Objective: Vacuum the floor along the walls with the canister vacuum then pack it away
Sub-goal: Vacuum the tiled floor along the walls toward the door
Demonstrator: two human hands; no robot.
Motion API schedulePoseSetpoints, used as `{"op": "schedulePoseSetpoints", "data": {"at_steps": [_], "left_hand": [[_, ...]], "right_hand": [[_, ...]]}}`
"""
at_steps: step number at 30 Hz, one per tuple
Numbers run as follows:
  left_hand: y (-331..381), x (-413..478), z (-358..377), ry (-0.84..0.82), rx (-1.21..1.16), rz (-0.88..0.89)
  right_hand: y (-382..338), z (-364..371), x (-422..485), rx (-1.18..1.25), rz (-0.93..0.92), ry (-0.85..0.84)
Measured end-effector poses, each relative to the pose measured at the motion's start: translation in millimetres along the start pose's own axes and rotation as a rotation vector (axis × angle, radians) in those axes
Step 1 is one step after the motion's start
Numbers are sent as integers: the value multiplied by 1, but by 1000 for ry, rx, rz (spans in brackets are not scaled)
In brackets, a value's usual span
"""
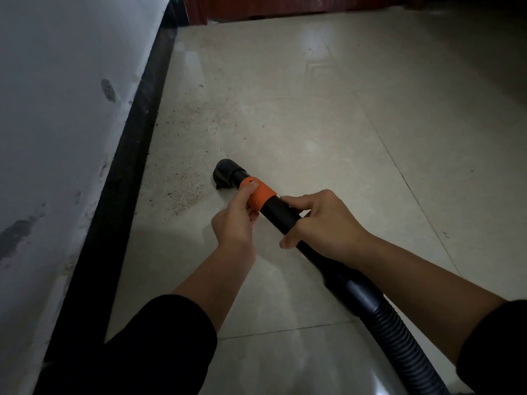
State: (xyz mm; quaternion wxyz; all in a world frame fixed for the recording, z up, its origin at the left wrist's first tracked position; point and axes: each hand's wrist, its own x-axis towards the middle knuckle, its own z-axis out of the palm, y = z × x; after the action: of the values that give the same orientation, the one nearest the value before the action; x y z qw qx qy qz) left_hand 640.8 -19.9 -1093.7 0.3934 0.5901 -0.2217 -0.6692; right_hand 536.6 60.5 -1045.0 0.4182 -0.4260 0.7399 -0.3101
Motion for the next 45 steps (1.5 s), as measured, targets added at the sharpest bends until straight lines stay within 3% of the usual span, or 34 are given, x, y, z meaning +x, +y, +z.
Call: {"op": "schedulePoseSetpoints", "data": {"at_steps": [45], "left_hand": [[24,-19,-64,157,38,-37]], "right_hand": [[-30,35,-8,-37,-47,-201]]}}
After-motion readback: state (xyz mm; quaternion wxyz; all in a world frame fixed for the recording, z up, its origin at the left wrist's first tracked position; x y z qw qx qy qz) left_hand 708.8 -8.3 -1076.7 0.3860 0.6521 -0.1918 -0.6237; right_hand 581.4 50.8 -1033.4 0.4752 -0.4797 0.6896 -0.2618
